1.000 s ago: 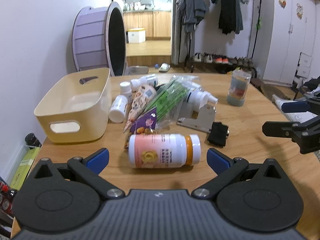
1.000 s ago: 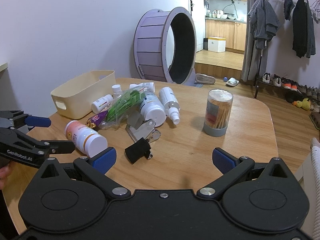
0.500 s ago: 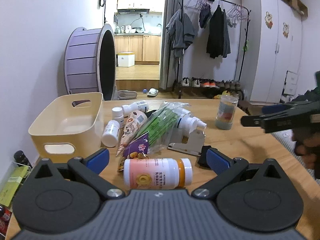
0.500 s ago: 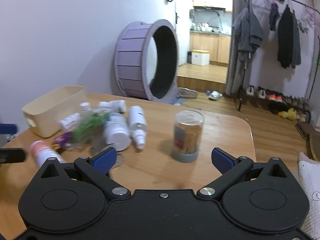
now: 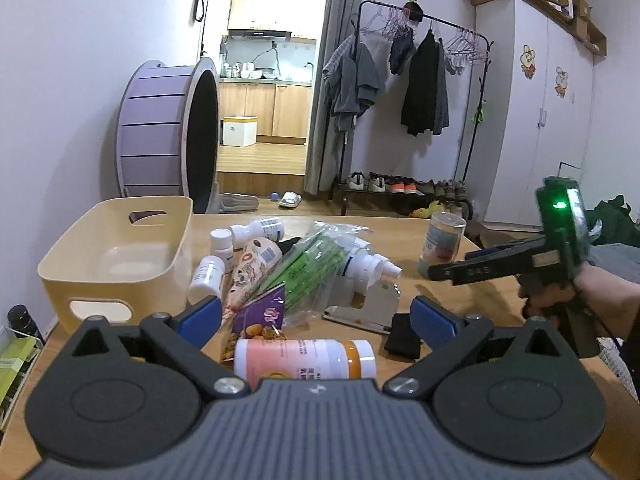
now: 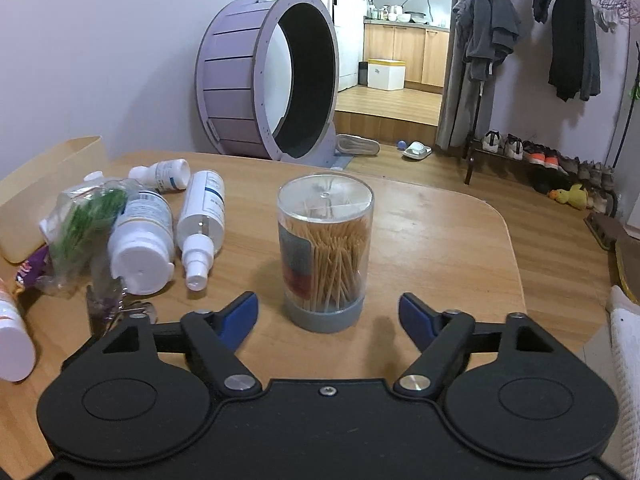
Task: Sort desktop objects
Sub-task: 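Reach the right tool to the blue-lidded toothpick canister and grasp it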
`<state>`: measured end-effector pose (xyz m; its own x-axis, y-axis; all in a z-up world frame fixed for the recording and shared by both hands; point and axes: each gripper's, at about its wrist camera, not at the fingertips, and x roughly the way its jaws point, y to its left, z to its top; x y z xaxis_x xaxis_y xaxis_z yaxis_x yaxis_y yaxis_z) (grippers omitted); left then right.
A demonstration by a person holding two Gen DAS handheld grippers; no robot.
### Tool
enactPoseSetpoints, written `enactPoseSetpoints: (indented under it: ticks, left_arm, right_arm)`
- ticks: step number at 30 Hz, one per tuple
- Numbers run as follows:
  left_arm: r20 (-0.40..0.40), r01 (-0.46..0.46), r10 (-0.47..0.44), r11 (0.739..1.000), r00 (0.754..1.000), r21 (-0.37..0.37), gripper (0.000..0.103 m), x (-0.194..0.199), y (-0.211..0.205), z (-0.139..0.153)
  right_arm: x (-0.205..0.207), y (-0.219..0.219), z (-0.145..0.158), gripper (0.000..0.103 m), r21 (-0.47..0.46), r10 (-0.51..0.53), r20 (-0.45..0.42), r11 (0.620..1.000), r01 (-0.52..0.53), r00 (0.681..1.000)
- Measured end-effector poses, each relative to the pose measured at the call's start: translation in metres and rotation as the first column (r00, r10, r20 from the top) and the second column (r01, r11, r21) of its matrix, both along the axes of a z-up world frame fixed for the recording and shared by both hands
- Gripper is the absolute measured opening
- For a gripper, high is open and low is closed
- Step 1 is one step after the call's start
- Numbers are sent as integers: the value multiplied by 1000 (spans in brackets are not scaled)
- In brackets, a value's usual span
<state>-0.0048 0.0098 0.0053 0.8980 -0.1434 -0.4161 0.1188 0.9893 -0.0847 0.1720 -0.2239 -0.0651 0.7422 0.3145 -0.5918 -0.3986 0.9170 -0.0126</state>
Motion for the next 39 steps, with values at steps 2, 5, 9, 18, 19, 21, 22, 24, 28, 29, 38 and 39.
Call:
enactPoseSetpoints:
  ticks: [2,5,9,18,19,21,22,24,28,29,38,39]
  left_arm:
    - [0,8,-8,1000,1000,5,101,0,-2,-1]
    - [5,13,-13,1000,1000,9,101,-2,-3,-1]
    - [7,7,-7,1000,1000,11,101,-3,-3,0]
    - [17,-2,1,999,1000,32,101,-5,-4,-2]
    - [17,-3,2,999,1000,34,101,-5,-4,-2]
    - [17,-4,4,999,1000,34,101,-5,-4,-2]
    - [16,-5,5,999,1000,34,101,-5,-4,-3]
    - [17,-6,6,999,1000,35,101,-5,-5,-3]
    - [22,-3,2,999,1000,34,101,-6,-6,-2]
    - [24,-2,1,999,1000,33,101,-6,-6,-2]
    - [26,-5,4,1000,1000,25,101,-7,-4,0]
    - [25,-7,7,1000,1000,22,101,-7,-3,0]
  right_arm:
    - [2,3,-2,69,-7,12,-9,1000,-12,1000]
    - [1,4,-2,54,-9,18,-12,1000,-18,1000]
    - [-4,3,1,47,-13,29,-1,999,-29,1000]
    - [-37,3,28,19,-27,101,72,995,-99,992]
    - [-38,4,29,16,-28,108,64,994,-107,992]
    - [-39,4,28,17,-28,116,55,993,-114,992]
    - [-37,6,27,19,-39,99,55,995,-97,994]
    - [-33,4,25,43,-14,63,44,998,-62,997]
    - [-28,-2,25,75,118,6,11,993,-8,1000]
    - [-27,-2,26,75,139,1,11,990,-2,1000]
    - [-6,22,1,75,65,-81,2,995,81,997]
    - [-5,23,-1,69,57,-78,1,995,78,997]
